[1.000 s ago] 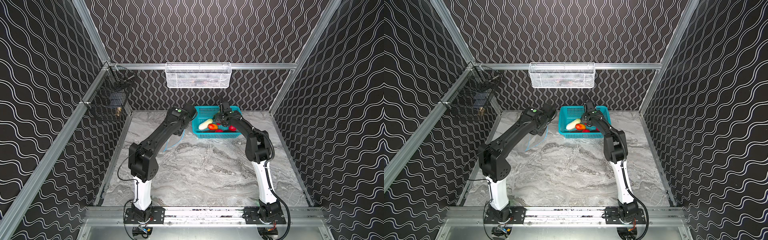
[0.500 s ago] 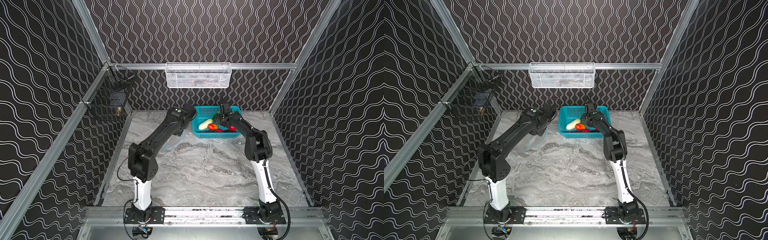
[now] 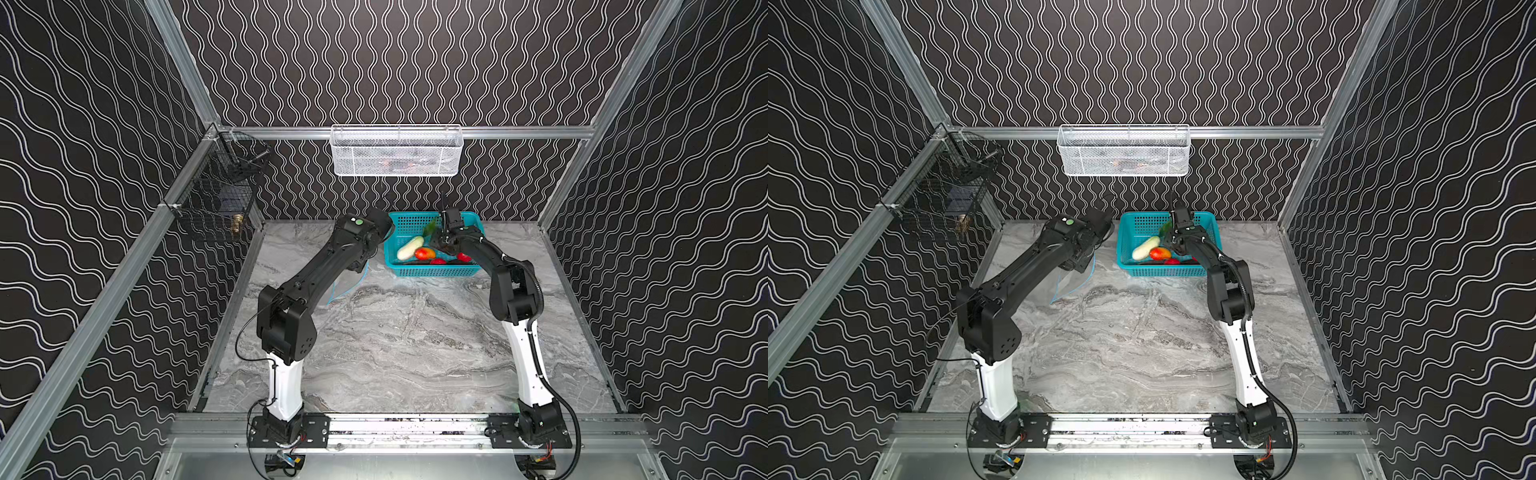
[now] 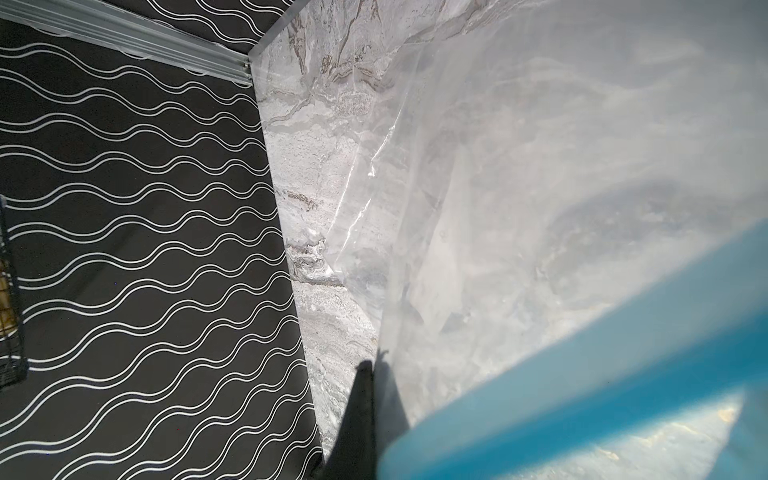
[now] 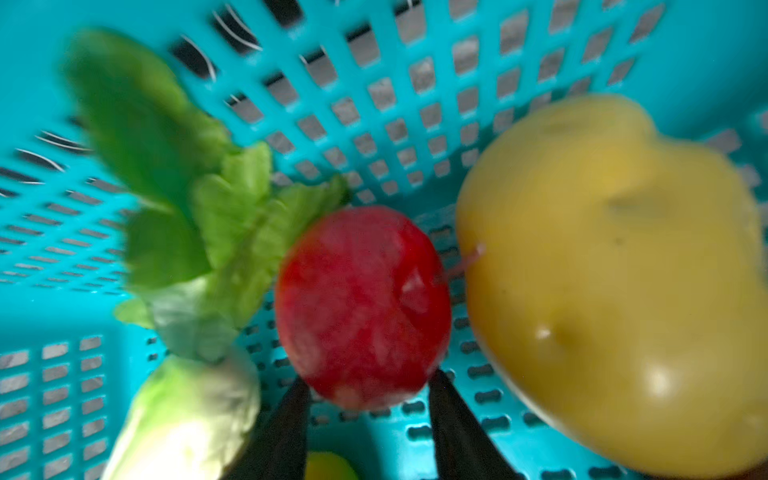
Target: Place the food in the zip-top bag and seal the zipper
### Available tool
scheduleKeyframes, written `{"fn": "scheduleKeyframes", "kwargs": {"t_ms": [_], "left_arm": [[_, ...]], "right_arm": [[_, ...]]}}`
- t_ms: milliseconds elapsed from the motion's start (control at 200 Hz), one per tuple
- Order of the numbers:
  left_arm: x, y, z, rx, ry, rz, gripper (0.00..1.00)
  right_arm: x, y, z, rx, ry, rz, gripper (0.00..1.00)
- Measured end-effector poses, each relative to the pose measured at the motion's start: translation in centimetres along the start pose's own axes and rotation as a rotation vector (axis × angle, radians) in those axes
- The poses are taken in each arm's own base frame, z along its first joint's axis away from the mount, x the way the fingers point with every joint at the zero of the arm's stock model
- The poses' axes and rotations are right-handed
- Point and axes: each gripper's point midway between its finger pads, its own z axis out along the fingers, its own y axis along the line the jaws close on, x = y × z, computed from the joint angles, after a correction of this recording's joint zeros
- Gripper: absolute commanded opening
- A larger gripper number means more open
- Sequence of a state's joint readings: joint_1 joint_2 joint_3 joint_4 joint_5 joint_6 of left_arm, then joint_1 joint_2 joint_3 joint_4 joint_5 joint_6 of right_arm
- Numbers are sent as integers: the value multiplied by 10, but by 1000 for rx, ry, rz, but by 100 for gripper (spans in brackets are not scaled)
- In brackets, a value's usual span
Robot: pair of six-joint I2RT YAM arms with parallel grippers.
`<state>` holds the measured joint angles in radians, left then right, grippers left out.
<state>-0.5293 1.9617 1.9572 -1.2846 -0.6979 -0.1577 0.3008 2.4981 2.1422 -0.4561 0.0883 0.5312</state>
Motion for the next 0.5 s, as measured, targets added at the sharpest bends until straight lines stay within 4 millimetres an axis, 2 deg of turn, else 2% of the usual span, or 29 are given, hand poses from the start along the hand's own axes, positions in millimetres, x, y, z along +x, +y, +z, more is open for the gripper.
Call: {"fn": "scheduleKeyframes", "kwargs": {"t_ms": [190, 225, 260, 290, 500], "left_arm": [[1, -1, 0, 7, 1, 1, 0], [2, -1, 0, 8, 1, 1, 0], [2, -1, -1, 9, -1, -1, 0], [2, 0, -1, 9, -2, -2, 0], [2, -1, -2, 15, -2, -2, 0]], "right_arm": [[-3, 1, -10, -29, -8, 6, 41], [-5, 2, -13, -36, -19, 6, 44], [-7, 4, -15, -44, -25, 7, 54], [-9, 5, -17, -51, -31, 7, 58], [-19, 6, -22, -77, -46, 25, 67]]}}
